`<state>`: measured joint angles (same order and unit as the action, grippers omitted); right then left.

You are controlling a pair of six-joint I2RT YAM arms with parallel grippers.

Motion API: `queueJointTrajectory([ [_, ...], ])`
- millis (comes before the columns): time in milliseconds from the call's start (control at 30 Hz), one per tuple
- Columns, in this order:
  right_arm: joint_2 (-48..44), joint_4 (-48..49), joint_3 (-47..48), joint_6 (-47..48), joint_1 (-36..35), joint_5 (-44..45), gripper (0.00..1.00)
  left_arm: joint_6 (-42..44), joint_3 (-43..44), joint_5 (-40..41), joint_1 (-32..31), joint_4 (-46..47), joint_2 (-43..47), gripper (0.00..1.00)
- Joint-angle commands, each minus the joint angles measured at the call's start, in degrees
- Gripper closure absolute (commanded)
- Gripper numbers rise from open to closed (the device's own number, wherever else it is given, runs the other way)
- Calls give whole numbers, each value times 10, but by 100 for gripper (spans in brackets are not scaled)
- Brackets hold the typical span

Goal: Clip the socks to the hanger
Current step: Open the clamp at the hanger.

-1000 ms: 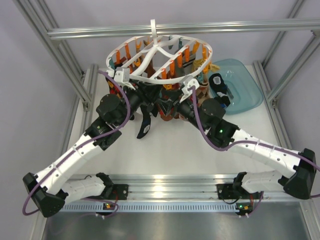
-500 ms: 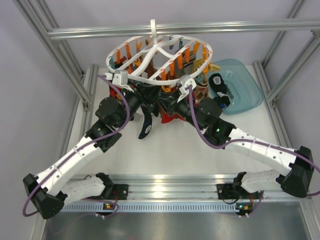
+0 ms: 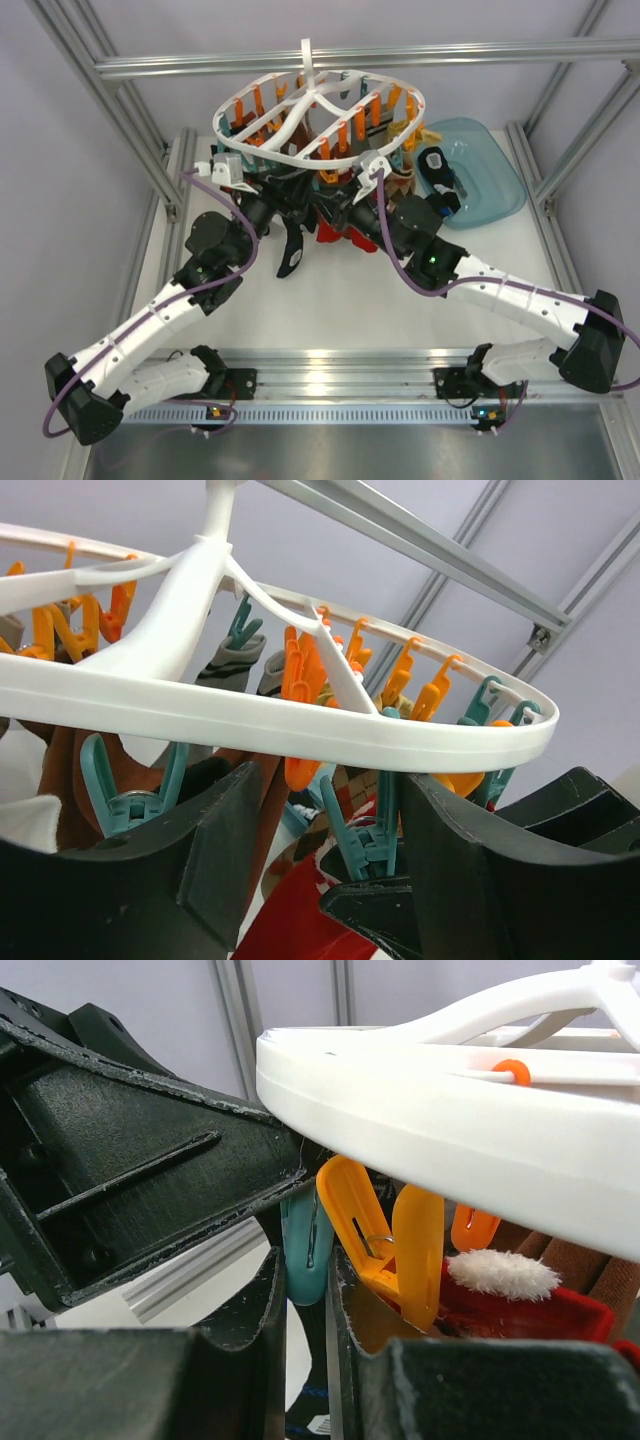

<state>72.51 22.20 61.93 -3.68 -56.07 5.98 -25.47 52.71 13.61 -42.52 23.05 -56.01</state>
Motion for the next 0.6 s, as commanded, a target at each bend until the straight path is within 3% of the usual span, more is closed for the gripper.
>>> queueJointTrajectory([
  [0,4,24,12,-7,4,-12,100,22,-2,15,0,84,14,38],
  [367,7,22,9,-12,4,-28,100,7,15,12,-1,96,-4,49],
  [467,4,21,6,-10,4,-33,100,-5,23,9,0,97,-13,56],
  [567,2,21,4,-8,4,-38,100,-14,30,15,0,83,-20,69],
])
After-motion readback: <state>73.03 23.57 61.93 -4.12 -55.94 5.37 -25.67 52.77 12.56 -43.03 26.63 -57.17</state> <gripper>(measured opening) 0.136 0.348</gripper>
